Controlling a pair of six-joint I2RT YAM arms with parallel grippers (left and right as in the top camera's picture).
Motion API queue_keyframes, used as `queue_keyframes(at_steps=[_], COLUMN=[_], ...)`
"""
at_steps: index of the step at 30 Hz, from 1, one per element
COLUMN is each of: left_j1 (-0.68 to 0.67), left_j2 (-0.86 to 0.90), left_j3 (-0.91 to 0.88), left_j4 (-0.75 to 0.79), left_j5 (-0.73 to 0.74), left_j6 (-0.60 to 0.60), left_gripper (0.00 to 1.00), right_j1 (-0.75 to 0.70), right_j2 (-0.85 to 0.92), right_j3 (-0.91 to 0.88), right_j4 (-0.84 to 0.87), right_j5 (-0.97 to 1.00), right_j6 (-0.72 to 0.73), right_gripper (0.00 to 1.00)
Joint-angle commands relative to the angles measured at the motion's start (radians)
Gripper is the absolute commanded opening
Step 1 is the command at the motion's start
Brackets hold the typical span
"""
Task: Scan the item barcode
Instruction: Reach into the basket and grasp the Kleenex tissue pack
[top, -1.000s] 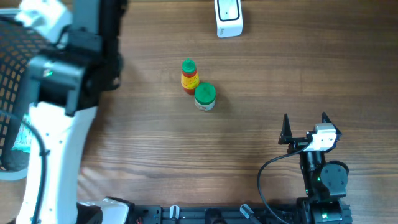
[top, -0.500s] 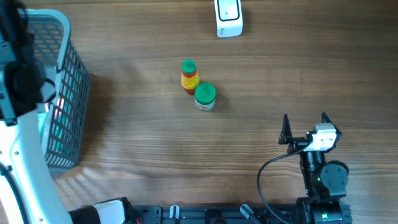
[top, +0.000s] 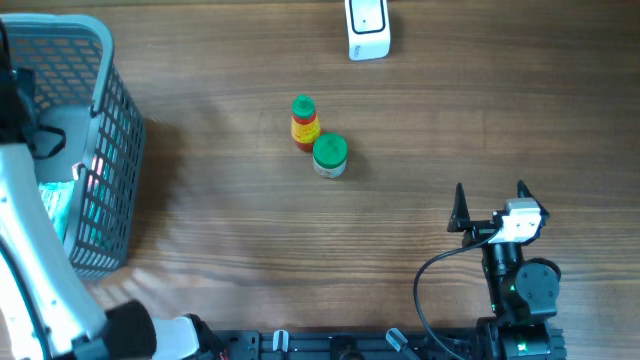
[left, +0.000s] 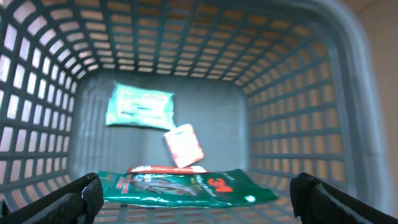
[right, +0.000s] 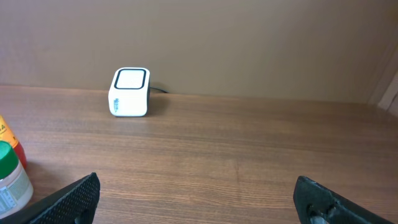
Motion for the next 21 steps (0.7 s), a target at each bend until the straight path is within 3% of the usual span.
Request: queue_keyframes(at_steps=[1,8,16,21], left_j1=[0.034,0.042,0.129,0.176], left_j2=[0.043,0.127,0.227,0.278], left_j3=[0.006,0.006,0.002,0.002], left_j4=[-0.014,-0.015,-0.031,-0.03], left_j5=[0.042,0.063,0.065,0.064], left_j6=[-0.036,-0.058,-0.379,-0.463], left_gripper=[1.0,1.0,1.0,1.0], right_j1=[-0.004,-0.004,-0.004,-0.004], right_j2=[0.002,0.002,0.002,0.002], right_j3=[0.0,0.0,0.0,0.0], right_j4=[0.004,0.004,0.004,0.004], right_j5=[-0.016,-0.016,-0.016,-0.016], right_j6=[-0.005,-0.005,-0.005,-0.005], right_gripper=[1.0,1.0,1.0,1.0])
